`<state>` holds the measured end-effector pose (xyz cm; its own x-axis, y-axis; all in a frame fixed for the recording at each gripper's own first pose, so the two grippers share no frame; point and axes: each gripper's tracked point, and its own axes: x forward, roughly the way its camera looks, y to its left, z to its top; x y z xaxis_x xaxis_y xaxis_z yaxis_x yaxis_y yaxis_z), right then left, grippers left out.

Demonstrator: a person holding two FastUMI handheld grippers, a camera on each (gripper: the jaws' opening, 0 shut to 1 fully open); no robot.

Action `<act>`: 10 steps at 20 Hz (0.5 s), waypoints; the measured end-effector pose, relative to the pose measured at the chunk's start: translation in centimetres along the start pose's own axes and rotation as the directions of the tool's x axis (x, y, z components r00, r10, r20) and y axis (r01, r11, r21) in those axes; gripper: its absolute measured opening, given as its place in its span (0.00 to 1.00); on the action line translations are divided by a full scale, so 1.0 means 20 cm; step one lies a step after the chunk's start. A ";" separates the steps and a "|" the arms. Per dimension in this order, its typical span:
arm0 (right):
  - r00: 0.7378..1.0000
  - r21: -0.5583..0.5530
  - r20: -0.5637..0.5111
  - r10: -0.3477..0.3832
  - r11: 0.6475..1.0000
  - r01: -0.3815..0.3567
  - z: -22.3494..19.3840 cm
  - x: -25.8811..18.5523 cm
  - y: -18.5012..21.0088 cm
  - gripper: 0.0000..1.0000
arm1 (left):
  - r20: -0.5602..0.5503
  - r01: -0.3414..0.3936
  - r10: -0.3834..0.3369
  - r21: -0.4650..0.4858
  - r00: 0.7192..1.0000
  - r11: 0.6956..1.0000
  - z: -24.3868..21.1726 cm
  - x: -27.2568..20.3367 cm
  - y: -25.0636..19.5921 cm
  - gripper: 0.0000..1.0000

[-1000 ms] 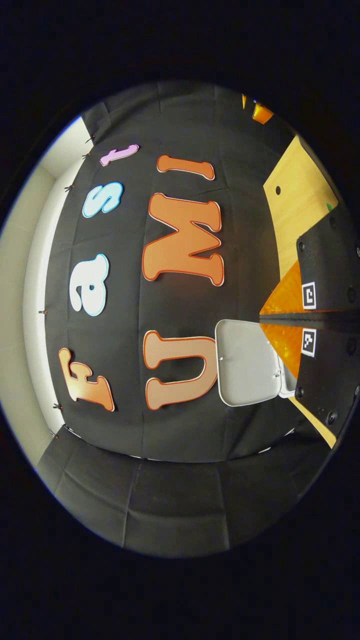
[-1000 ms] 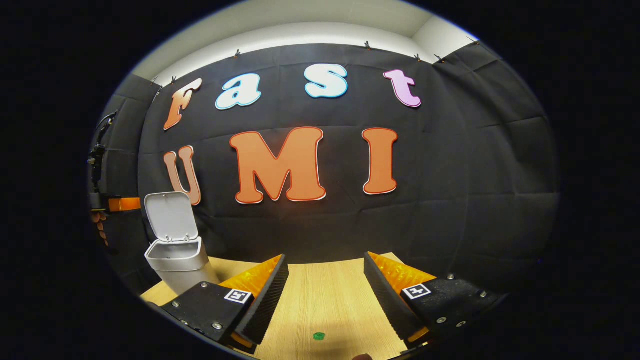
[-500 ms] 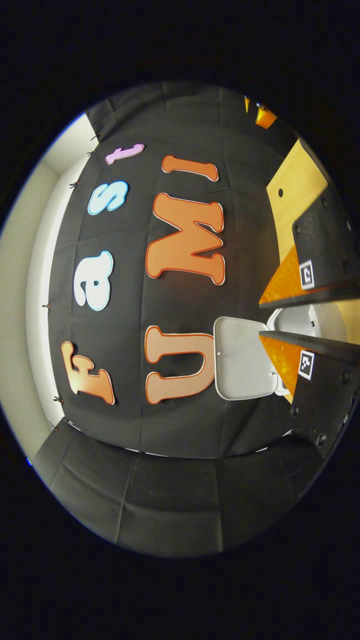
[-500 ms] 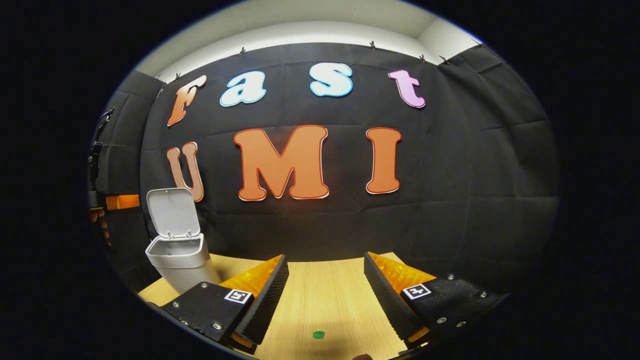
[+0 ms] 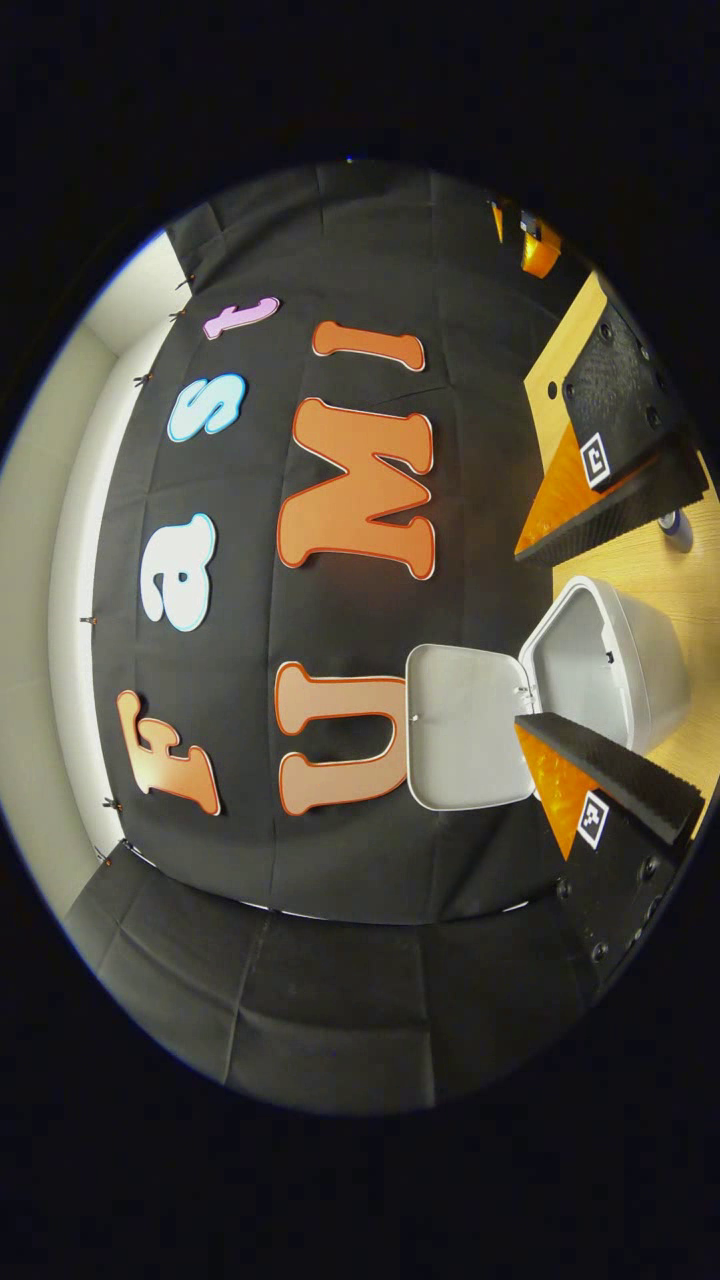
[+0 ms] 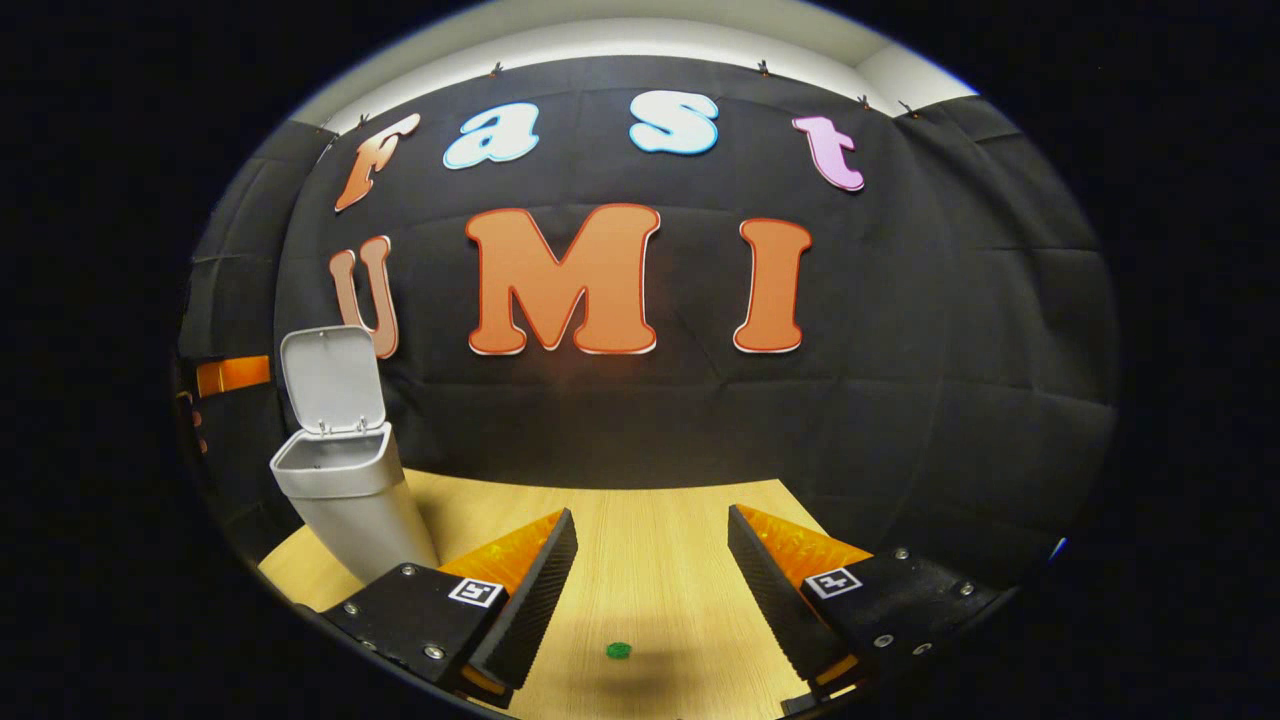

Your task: Press the lid of the desktop garbage bin to open it, pick up the crumpled paper on the desktop and throw it into the bin, then pick up the pop can on the desktop and drop it into the bin, and finally close the garbage bin lid.

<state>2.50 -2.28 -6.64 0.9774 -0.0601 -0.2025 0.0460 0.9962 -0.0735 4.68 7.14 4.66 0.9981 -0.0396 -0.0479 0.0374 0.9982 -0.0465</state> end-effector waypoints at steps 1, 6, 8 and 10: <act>1.000 -0.009 -0.025 -0.001 1.000 0.000 -0.05 0.02 0.00 0.94 | -0.003 -0.001 0.001 -0.004 1.000 1.000 -0.02 0.00 0.00 0.94; 0.979 -0.005 -0.203 0.034 0.999 -0.036 -0.42 0.17 0.05 0.94 | -0.023 -0.009 0.008 -0.007 1.000 1.000 -0.11 0.00 0.05 0.94; 0.954 0.004 -0.299 0.032 0.999 -0.032 -0.61 0.23 0.07 0.94 | -0.036 -0.016 0.016 -0.003 0.999 1.000 -0.14 0.01 0.08 0.94; 0.931 0.005 -0.363 0.030 1.000 -0.031 -0.77 0.27 0.10 0.95 | -0.050 -0.024 0.024 0.000 0.998 1.000 -0.17 0.02 0.10 0.94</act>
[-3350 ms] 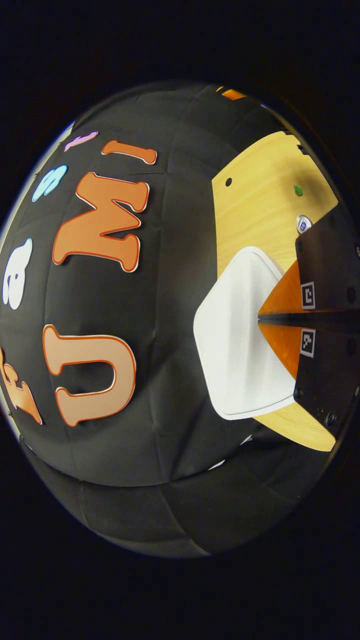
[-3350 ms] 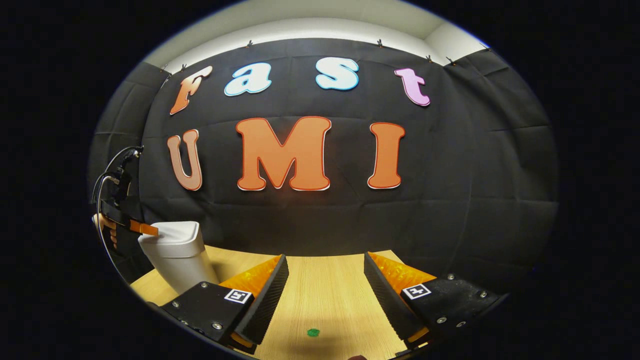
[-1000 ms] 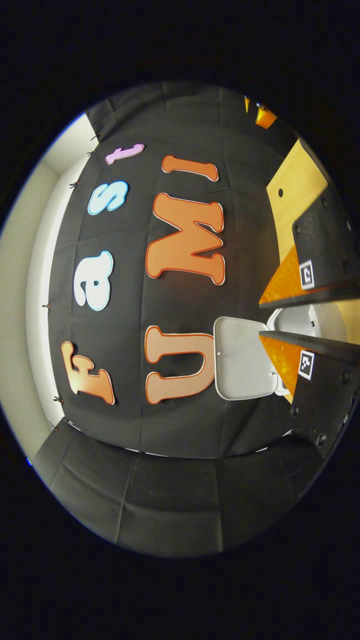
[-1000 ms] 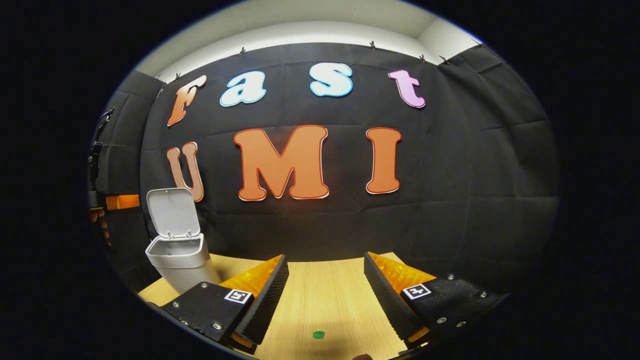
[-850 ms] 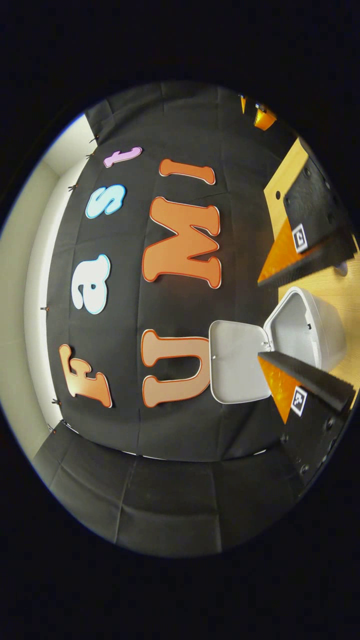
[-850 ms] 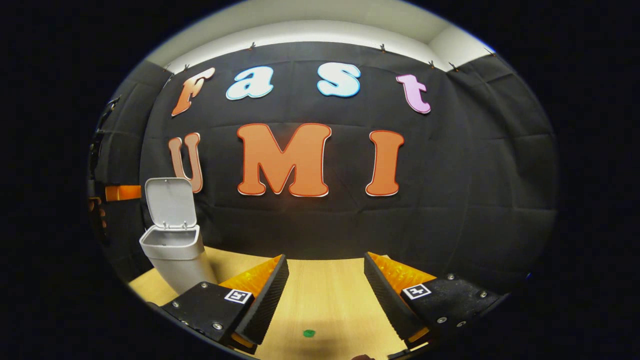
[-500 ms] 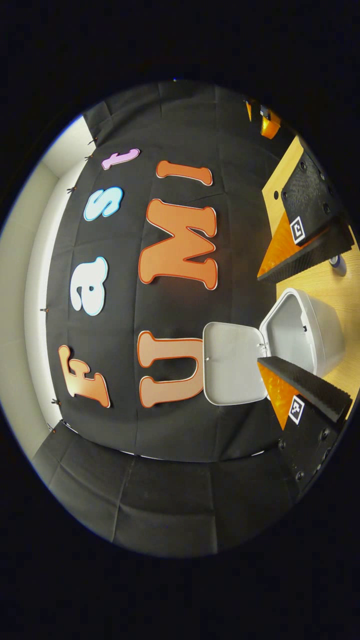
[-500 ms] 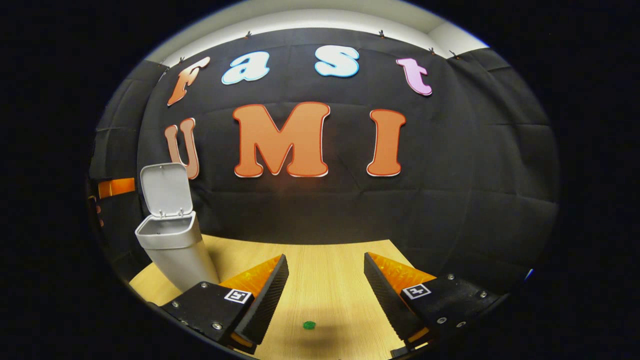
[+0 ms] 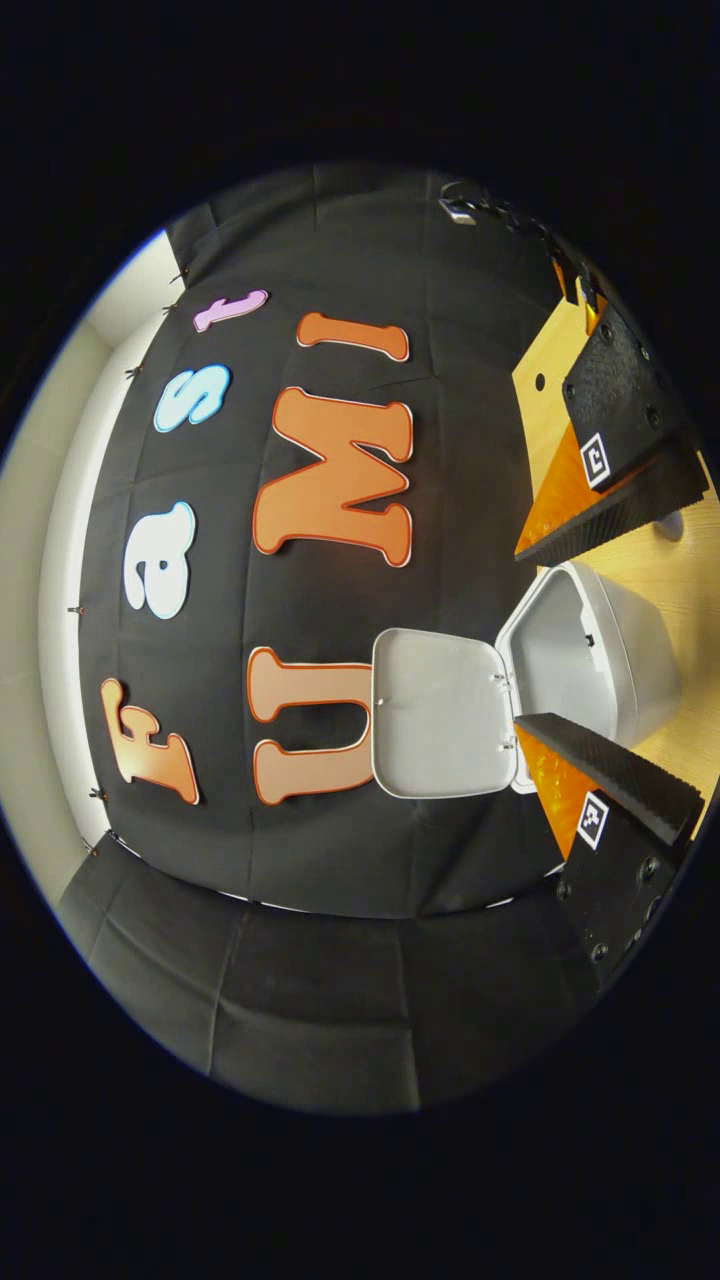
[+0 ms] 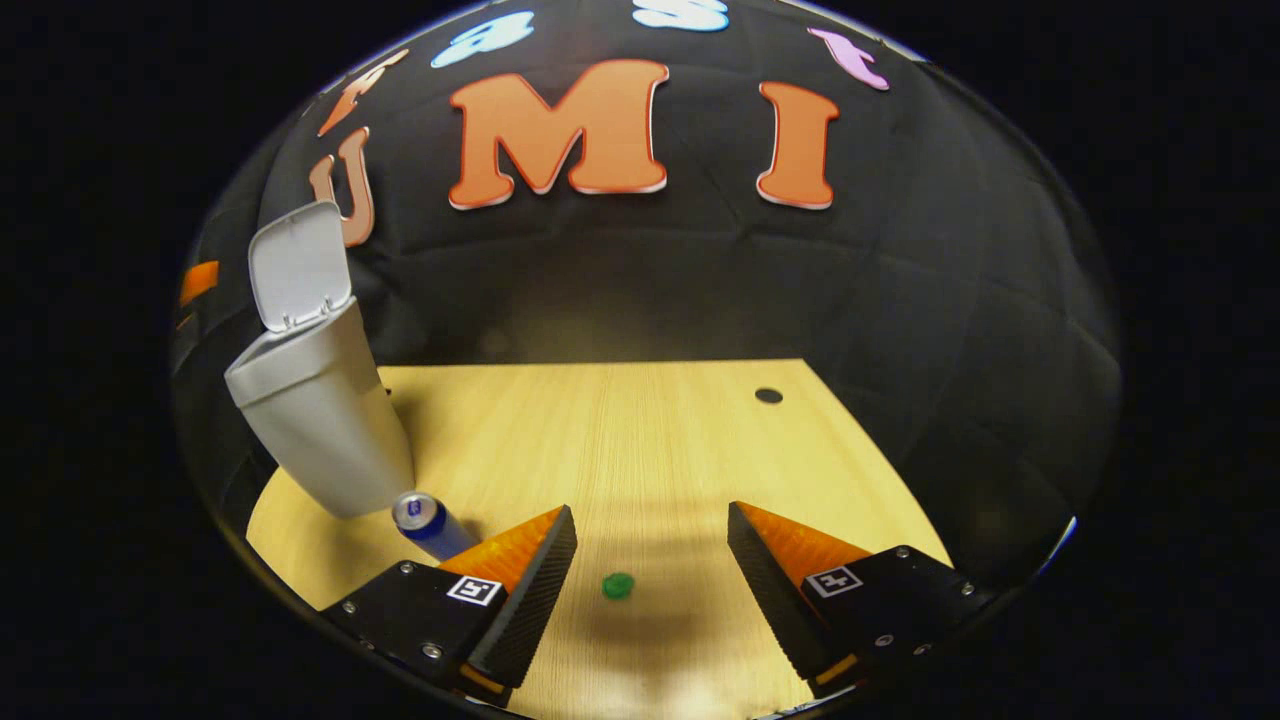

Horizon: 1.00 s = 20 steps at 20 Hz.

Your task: Press the lid of the desktop garbage bin to open it, pick up the crumpled paper on the desktop and throw it into the bin, then pick up the pop can on the desktop and drop it into the bin, and finally close the garbage bin lid.

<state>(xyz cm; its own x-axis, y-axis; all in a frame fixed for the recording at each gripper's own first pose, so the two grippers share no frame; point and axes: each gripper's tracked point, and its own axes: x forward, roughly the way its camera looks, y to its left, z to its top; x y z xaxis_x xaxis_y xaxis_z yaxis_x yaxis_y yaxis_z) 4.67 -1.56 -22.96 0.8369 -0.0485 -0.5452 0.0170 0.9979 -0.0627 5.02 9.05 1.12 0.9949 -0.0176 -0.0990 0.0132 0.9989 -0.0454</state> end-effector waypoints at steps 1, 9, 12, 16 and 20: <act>0.999 -0.005 -0.035 0.005 1.000 -0.005 -0.07 0.03 0.01 0.94 | -0.009 -0.006 0.006 0.003 1.000 1.000 -0.01 0.00 0.01 0.94; 0.958 0.001 -0.282 0.055 0.998 -0.057 -0.45 0.33 0.09 0.94 | -0.082 -0.055 0.056 0.015 0.995 0.998 -0.17 0.03 0.14 0.94; 0.931 -0.018 -0.359 0.066 0.997 -0.078 -0.53 0.38 0.12 0.95 | -0.112 -0.080 0.081 0.006 0.990 0.997 -0.23 0.03 0.19 0.94; 0.904 -0.024 -0.414 0.104 0.992 -0.125 -0.61 0.42 0.19 0.95 | -0.123 -0.105 0.106 0.012 0.987 0.994 -0.25 0.04 0.24 0.94; 0.896 -0.053 -0.434 0.092 0.990 -0.128 -0.64 0.44 0.23 0.95 | -0.123 -0.117 0.118 0.019 0.985 0.993 -0.26 0.04 0.27 0.94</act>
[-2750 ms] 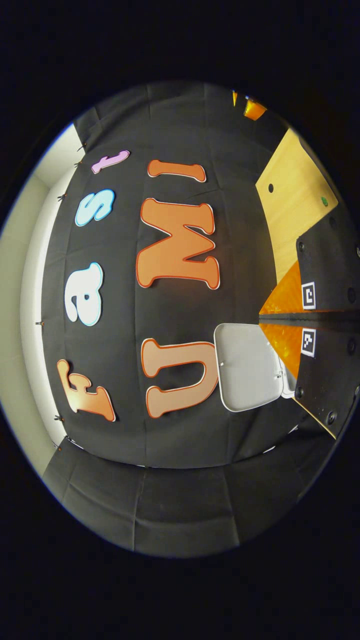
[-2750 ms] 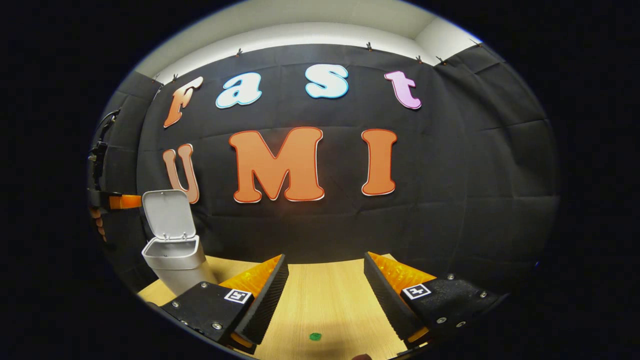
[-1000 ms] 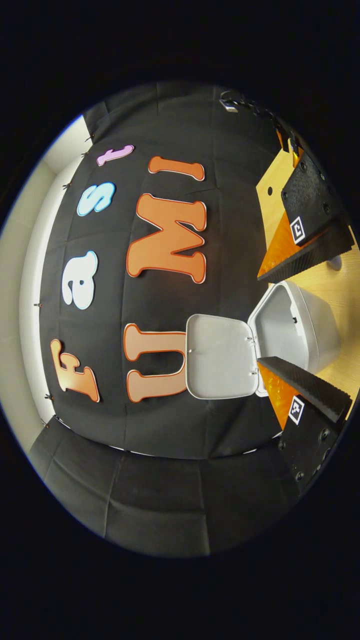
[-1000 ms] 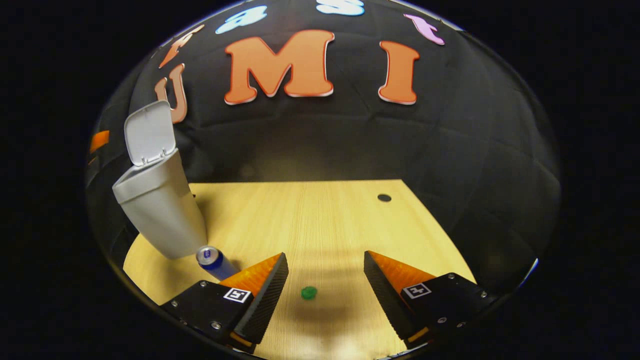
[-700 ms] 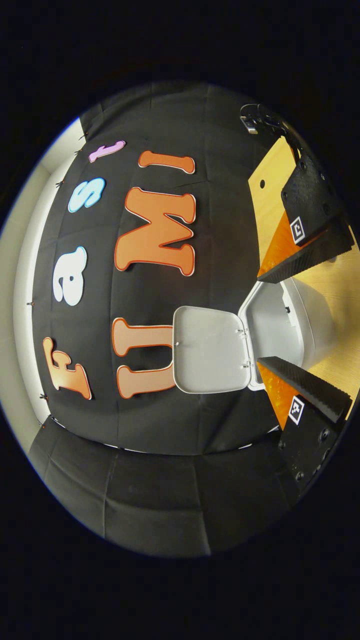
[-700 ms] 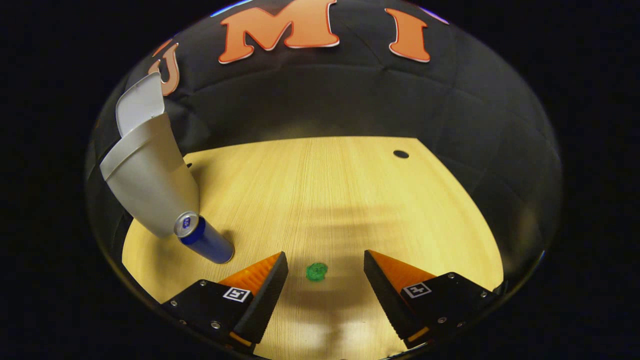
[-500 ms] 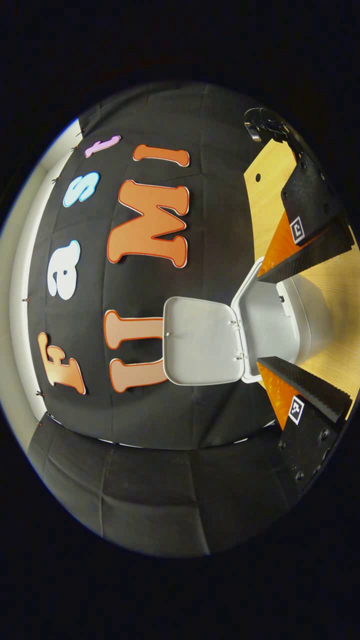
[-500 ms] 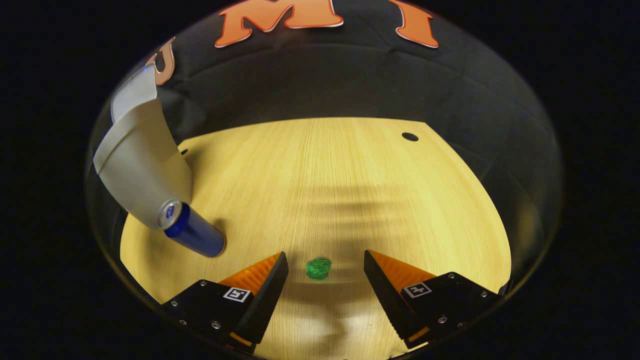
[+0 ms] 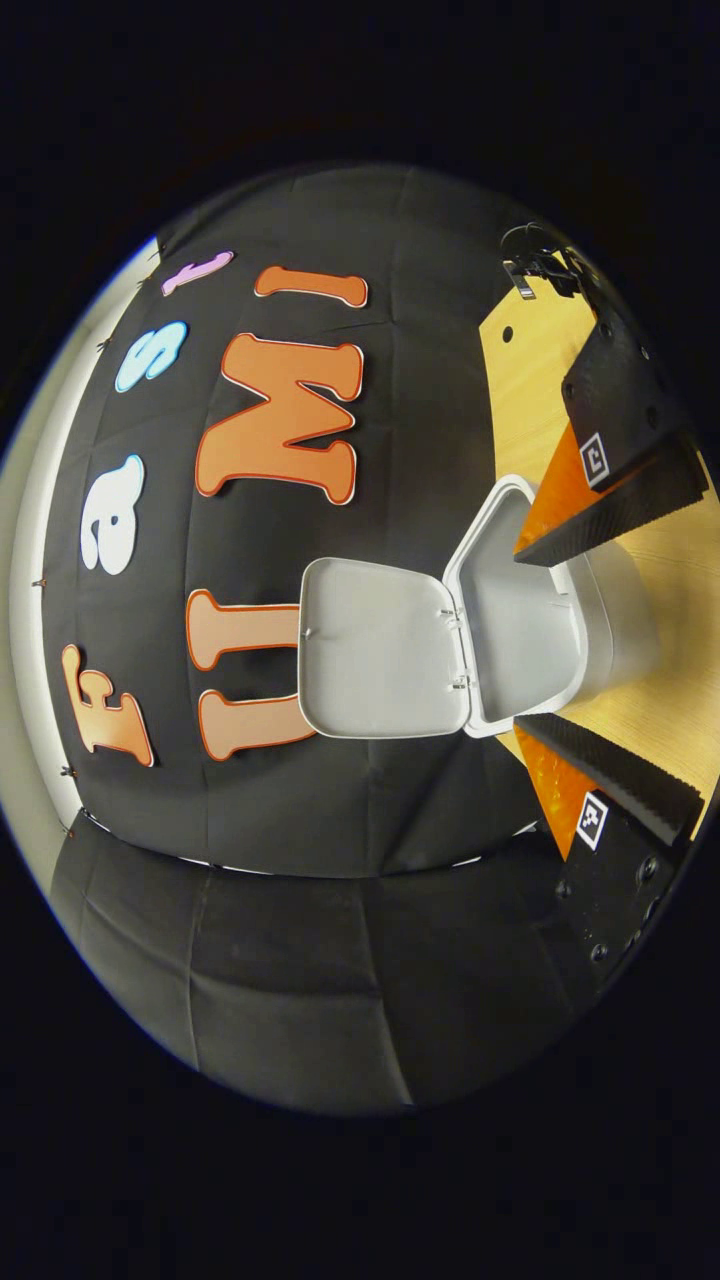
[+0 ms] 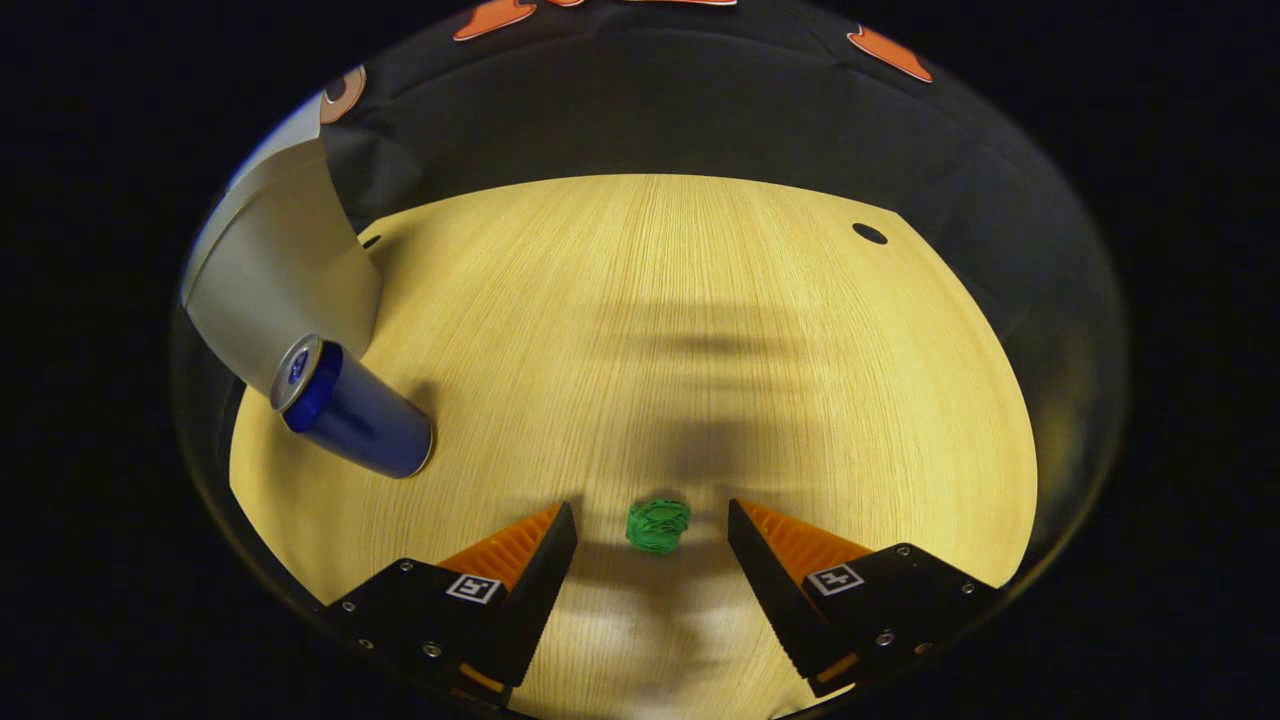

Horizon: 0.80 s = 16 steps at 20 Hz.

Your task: Press the lid of the desktop garbage bin to open it, pick up the crumpled paper on the desktop and throw it into the bin, then pick up the pop can on the desktop and drop it into the bin, and finally close the garbage bin lid.

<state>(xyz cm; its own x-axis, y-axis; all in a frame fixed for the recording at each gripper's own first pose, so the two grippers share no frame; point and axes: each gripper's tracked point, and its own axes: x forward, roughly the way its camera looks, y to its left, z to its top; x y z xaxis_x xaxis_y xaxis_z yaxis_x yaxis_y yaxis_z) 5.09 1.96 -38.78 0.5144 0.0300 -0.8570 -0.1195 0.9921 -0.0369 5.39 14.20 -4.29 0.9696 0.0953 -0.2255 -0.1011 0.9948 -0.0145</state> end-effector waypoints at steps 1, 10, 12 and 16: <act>1.000 0.000 -0.014 0.006 1.000 -0.006 -0.01 0.00 0.01 0.95 | -0.001 0.001 -0.001 -0.001 1.000 1.000 0.00 0.00 0.00 0.94; 0.999 0.021 -0.036 -0.022 1.000 0.023 0.08 0.01 -0.05 0.26 | -0.003 -0.007 0.007 0.006 1.000 1.000 -0.01 0.00 0.01 0.94; 0.999 0.012 -0.036 -0.028 1.000 0.028 0.13 0.00 -0.06 0.17 | 0.001 -0.009 0.009 0.001 1.000 1.000 0.00 -0.01 0.01 0.94; 0.999 -0.006 -0.015 -0.040 0.999 0.040 0.29 -0.03 -0.10 0.04 | -0.007 0.000 0.000 -0.016 1.000 1.000 -0.02 -0.03 -0.01 0.94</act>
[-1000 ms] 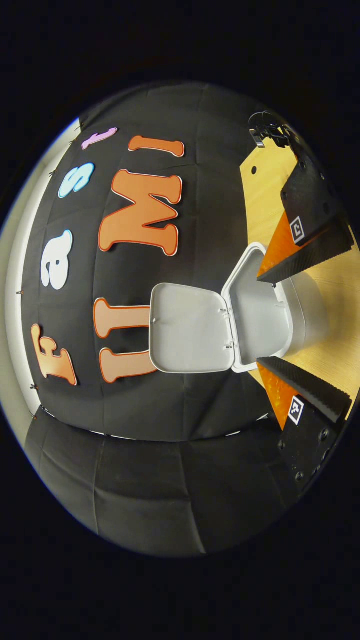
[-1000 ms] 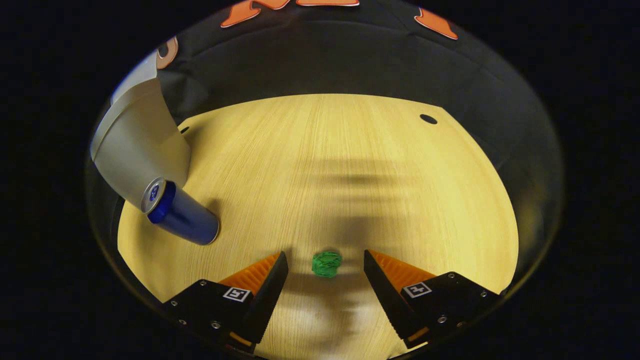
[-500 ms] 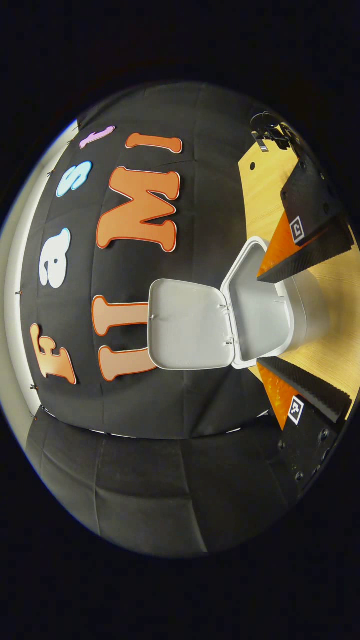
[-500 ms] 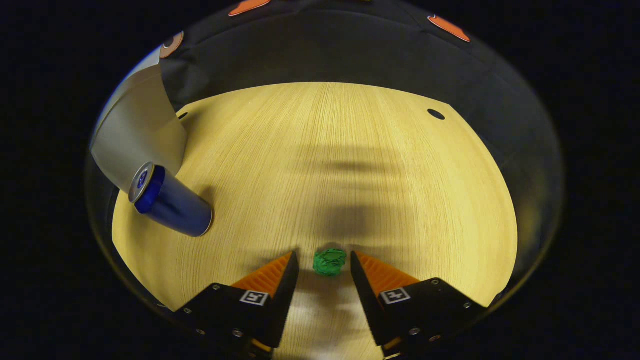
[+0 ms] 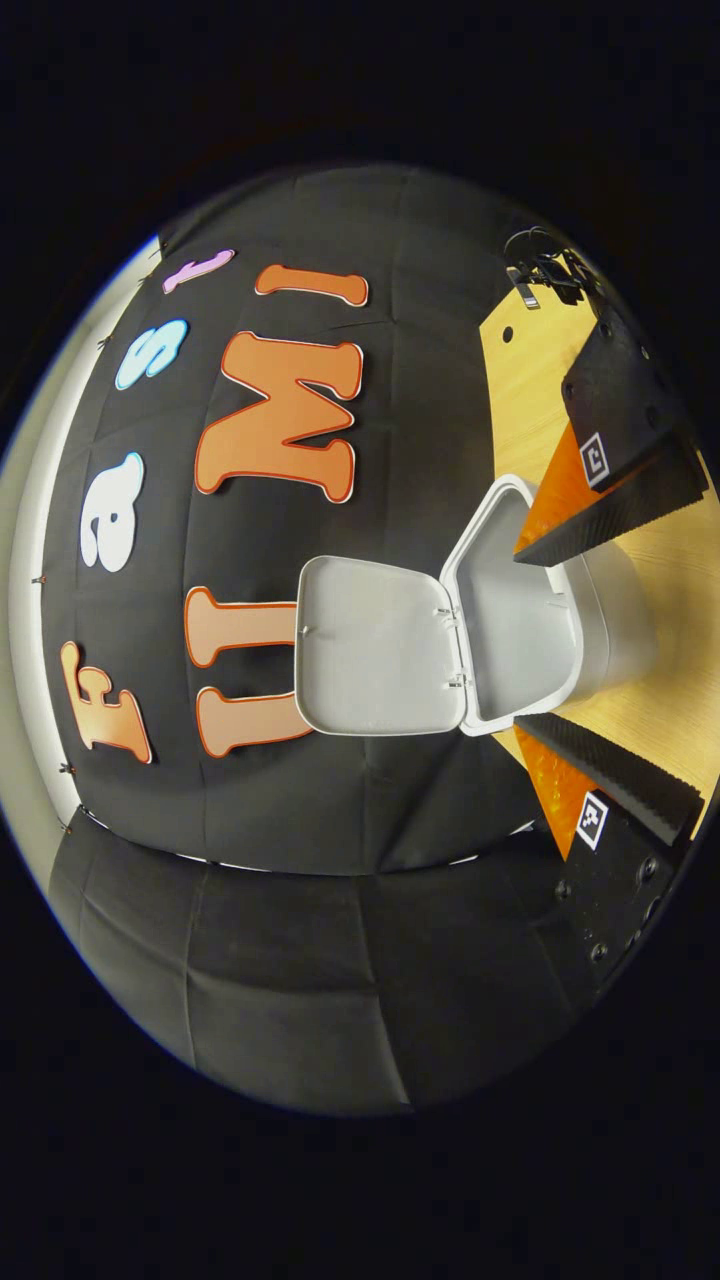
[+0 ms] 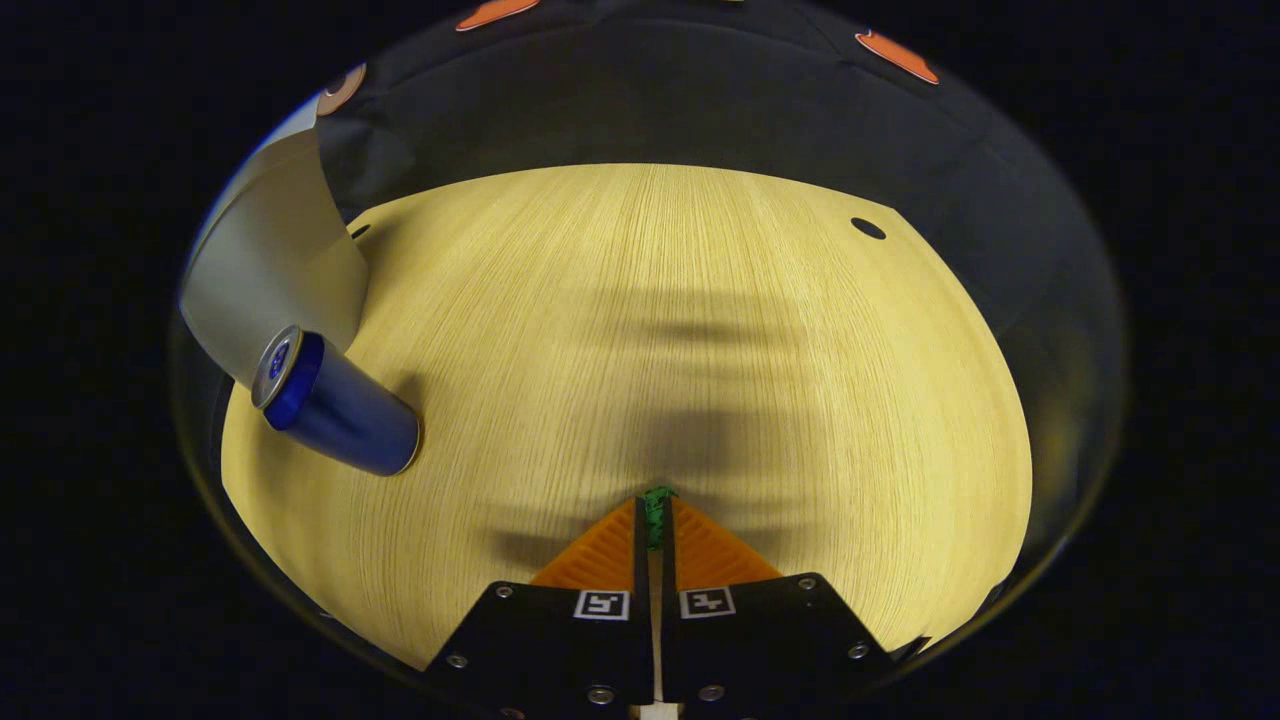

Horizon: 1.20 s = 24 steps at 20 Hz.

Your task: Press the lid of the desktop garbage bin to open it, pick up the crumpled paper on the desktop and throw it into the bin, then pick up the pop can on the desktop and drop it into the bin, and finally close the garbage bin lid.

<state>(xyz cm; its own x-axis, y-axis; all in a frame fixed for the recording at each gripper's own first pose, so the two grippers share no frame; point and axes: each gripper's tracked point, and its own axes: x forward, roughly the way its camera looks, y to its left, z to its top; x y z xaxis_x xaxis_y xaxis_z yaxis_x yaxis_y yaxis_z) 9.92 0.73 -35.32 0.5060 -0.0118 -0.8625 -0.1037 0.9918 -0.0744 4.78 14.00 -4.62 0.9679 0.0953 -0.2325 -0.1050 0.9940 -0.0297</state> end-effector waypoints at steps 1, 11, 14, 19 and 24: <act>1.000 0.006 -0.001 0.011 1.000 -0.011 0.05 -0.01 -0.01 0.04 | -0.001 0.002 -0.002 -0.003 1.000 1.000 0.00 -0.01 0.00 0.94; 0.977 0.054 0.206 0.050 0.997 -0.063 0.68 -0.37 -0.06 0.03 | 0.018 0.022 -0.022 -0.009 1.000 1.000 0.01 -0.05 -0.04 0.94; 0.950 0.023 0.305 0.068 0.997 -0.079 1.09 -0.69 -0.15 0.03 | 0.025 0.031 -0.030 -0.016 0.999 0.999 0.01 -0.06 -0.04 0.94; 0.874 -0.047 0.466 0.137 0.990 -0.130 1.43 -1.10 0.00 0.02 | 0.036 0.039 -0.038 -0.025 0.999 0.999 0.03 -0.09 -0.03 0.94; 0.798 -0.161 0.555 0.234 0.972 -0.173 1.69 -1.33 0.28 0.02 | 0.049 0.022 -0.021 -0.017 0.999 1.000 0.02 -0.12 0.04 0.94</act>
<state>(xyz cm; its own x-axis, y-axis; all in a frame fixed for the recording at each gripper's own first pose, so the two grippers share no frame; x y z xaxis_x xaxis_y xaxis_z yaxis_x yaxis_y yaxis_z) 24.90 10.85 4.08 0.8550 0.2937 -0.4275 -0.3265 0.9452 -0.0037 2.54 14.59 -3.62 0.9800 0.0767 -0.1834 -0.0875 0.9948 -0.0515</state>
